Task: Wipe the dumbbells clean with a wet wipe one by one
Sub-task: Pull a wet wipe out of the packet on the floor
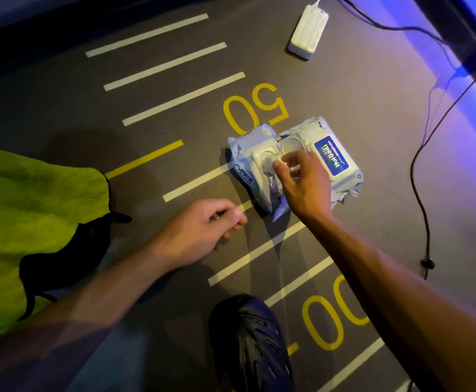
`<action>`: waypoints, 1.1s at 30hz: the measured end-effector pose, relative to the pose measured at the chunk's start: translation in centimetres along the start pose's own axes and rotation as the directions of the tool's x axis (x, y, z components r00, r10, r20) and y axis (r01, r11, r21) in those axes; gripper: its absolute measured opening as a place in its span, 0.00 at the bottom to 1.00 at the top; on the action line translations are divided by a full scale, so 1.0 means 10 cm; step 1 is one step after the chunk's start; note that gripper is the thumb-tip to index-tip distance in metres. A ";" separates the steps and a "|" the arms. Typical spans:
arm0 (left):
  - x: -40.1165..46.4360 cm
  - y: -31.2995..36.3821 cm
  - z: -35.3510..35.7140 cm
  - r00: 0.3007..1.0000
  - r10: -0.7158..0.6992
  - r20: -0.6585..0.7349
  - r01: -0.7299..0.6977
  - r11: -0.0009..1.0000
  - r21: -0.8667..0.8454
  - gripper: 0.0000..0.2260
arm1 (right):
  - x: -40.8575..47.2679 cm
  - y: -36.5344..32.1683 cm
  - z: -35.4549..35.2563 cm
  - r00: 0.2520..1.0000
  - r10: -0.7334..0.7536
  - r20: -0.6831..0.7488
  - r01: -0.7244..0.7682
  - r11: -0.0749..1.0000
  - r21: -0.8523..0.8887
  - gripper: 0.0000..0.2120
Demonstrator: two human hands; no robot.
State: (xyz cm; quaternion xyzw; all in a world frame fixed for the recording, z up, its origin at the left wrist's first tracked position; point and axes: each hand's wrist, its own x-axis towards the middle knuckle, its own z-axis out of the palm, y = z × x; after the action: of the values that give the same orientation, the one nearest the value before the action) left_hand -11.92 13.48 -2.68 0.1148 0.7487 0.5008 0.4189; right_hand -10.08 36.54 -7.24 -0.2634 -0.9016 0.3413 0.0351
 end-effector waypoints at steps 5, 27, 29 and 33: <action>0.44 0.17 0.12 0.990 0.140 0.016 -0.139 0.957 0.254 0.11 | -0.04 0.02 0.05 0.999 -0.032 0.009 0.030 0.993 0.116 0.10; 1.10 0.19 0.37 0.994 0.008 -0.112 0.033 0.933 0.359 0.15 | 0.12 0.12 0.01 0.958 0.286 -0.015 -0.261 0.896 0.360 0.08; 1.10 0.19 0.39 0.989 0.020 -0.146 0.031 0.942 0.335 0.11 | 0.08 0.12 -0.01 0.960 0.274 -0.054 -0.237 0.902 0.361 0.07; 1.08 0.24 0.46 0.976 0.065 -0.208 0.000 0.954 0.300 0.02 | 0.03 0.07 -0.05 0.967 0.239 -0.092 -0.195 0.920 0.339 0.06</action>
State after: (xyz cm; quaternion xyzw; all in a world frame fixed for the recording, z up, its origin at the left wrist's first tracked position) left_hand -15.81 24.05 -6.91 0.1342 0.8547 0.3984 0.3047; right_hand -9.96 37.41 -7.34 -0.3742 -0.7932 0.4699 0.0996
